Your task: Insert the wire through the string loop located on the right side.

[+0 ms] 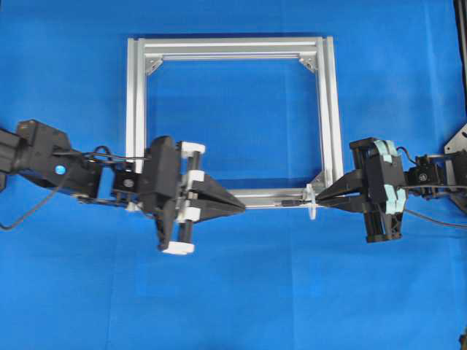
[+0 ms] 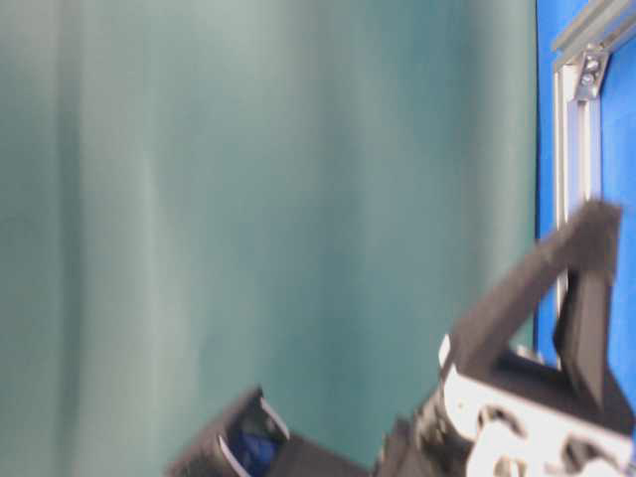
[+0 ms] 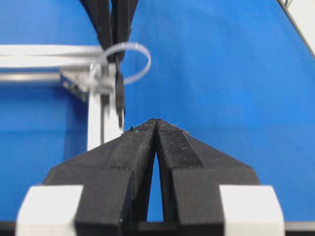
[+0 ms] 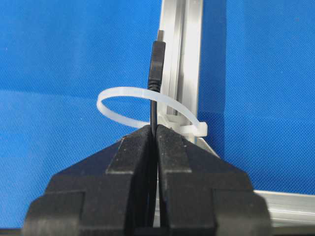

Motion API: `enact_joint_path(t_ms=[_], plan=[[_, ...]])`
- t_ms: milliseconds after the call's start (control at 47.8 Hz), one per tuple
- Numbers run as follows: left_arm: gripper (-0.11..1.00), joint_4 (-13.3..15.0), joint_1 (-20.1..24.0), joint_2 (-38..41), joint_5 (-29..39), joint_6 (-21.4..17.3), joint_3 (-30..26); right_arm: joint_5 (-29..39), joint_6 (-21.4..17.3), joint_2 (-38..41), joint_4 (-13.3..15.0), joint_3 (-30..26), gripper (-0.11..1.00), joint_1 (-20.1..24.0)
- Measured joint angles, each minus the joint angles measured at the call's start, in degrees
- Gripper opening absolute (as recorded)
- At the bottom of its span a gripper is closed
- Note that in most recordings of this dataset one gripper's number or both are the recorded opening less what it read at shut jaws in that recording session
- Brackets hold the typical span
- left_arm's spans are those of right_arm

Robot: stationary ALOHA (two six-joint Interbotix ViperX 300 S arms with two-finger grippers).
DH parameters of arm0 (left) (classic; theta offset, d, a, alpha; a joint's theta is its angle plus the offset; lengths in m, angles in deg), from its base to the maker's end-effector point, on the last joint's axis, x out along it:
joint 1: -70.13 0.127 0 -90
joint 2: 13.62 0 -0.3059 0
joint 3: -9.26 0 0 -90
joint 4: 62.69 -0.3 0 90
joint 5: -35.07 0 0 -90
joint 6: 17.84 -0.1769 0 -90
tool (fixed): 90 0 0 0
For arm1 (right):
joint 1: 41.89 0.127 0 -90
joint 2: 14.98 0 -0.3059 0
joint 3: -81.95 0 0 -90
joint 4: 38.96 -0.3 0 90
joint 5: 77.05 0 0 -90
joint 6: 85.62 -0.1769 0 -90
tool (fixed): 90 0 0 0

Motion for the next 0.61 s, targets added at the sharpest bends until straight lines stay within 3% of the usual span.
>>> enact_joint_path(t_ms=[377, 607], plan=[[0.00, 0.0, 2.3, 5.8, 12.1, -0.7, -14.5, 0.1, 0.0, 0.0, 0.0, 0.0, -0.04, 0.1], [0.00, 0.0, 2.5, 7.0, 13.4, -0.8, -17.2, 0.2, 0.0, 0.0, 0.0, 0.0, -0.04, 0.1]])
